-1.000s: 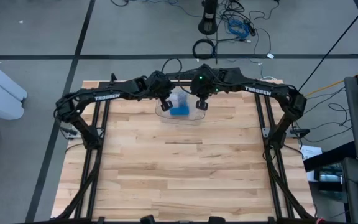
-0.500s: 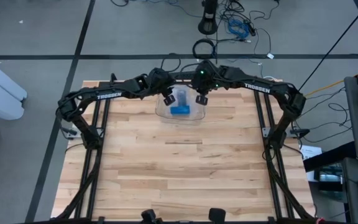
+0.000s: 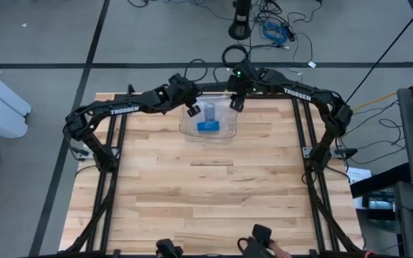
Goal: Roll bandage
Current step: Put the transparent zip bag with the rolled blue bandage into the transparent bin, then return to Home Position
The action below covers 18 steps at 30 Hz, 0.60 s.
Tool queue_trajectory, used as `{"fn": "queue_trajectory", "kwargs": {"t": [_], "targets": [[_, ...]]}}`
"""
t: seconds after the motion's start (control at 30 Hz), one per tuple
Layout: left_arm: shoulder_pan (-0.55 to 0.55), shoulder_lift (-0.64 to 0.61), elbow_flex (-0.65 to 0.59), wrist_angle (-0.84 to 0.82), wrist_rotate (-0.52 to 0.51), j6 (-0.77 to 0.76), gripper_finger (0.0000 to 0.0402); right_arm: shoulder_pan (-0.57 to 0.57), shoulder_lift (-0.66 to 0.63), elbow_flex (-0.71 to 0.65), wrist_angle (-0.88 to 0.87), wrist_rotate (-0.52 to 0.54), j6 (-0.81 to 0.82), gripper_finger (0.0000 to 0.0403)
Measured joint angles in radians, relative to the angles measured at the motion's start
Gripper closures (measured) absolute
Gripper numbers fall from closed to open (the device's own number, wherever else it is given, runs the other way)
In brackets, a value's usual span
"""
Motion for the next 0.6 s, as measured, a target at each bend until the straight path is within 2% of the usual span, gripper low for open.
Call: {"fn": "queue_trajectory", "kwargs": {"t": [0.07,0.27,0.4,0.6], "targets": [[0.009,-0.022,0.000,0.002,-0.006,0.010,0.0264,-0.016,0.000,0.000,-0.002,0.000,0.001,0.0228],[0.036,-0.110,0.000,-0.016,0.066,-0.016,0.0265,-0.046,-0.026,0.000,-0.038,-0.002,0.002,0.0231],[0.043,-0.177,0.000,-0.019,0.094,-0.017,0.0265,-0.052,-0.051,0.000,-0.084,-0.004,0.057,0.0231],[0.042,-0.251,0.000,-0.081,0.220,-0.041,0.0265,-0.051,-0.056,-0.001,-0.242,-0.005,0.127,0.0231]]}}
